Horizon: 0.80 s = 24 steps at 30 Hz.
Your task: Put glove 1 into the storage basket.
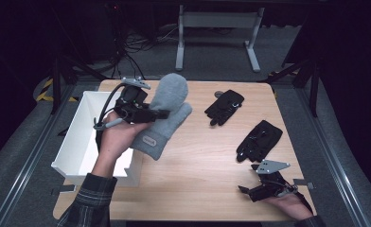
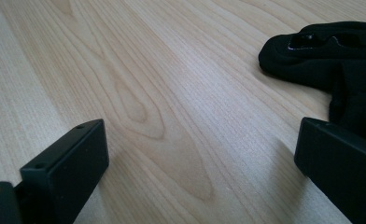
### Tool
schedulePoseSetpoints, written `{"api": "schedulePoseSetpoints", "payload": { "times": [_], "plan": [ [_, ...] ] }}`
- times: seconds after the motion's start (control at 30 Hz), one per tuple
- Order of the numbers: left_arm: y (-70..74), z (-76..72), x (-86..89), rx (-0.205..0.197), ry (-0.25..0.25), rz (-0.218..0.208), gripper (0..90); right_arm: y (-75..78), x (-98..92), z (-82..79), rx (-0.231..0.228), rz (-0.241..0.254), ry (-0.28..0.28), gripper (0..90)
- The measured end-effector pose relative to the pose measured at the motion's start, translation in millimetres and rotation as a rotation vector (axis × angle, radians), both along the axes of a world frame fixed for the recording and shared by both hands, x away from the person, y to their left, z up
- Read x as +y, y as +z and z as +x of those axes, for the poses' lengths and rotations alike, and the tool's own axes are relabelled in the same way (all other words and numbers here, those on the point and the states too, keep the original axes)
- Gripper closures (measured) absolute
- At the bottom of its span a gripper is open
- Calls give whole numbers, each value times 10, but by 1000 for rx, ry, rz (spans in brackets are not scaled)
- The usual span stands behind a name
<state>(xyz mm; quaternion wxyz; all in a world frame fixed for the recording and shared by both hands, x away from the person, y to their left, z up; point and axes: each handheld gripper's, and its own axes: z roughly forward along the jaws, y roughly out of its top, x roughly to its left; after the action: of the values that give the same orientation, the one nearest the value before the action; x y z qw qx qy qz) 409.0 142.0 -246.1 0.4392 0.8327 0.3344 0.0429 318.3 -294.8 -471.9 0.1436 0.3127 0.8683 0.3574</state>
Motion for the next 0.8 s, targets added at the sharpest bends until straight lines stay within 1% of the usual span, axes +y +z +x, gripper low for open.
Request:
{"api": "schedulePoseSetpoints", "payload": {
  "times": [0.13, 0.23, 0.27, 0.3, 0.37, 0.5, 0.6, 0.63, 0.67, 0.7, 0.8],
  "plan": [
    [51, -9, 144, -3, 32, -13, 721, 1, 0, -1, 1, 0, -1, 33],
    [77, -10, 248, -9, 50, -10, 721, 1, 0, -1, 1, 1, -1, 33],
    [87, -19, 292, -4, 65, -20, 721, 1, 0, -1, 1, 0, -1, 33],
    [94, -19, 322, -5, 68, -18, 721, 1, 1, -1, 1, 0, -1, 33],
    [110, -30, 401, -6, 88, -23, 721, 1, 1, -1, 1, 0, -2, 33],
    [138, -36, 578, -7, 123, -19, 721, 1, 2, -1, 1, 0, -2, 33],
    [130, -42, 705, -7, 146, -18, 721, 1, 2, -1, 2, 1, -3, 33],
    [119, -46, 741, -4, 154, -24, 721, 1, 3, -1, 2, 1, -3, 33],
    [103, -55, 783, 1, 167, -29, 721, 1, 3, -1, 2, 0, -4, 33],
    [89, -54, 818, -1, 170, -28, 721, 1, 3, -1, 2, 1, -4, 33],
    [39, -60, 909, 9, 186, -32, 721, 1, 4, 0, 2, 1, -5, 33]
  ]
}}
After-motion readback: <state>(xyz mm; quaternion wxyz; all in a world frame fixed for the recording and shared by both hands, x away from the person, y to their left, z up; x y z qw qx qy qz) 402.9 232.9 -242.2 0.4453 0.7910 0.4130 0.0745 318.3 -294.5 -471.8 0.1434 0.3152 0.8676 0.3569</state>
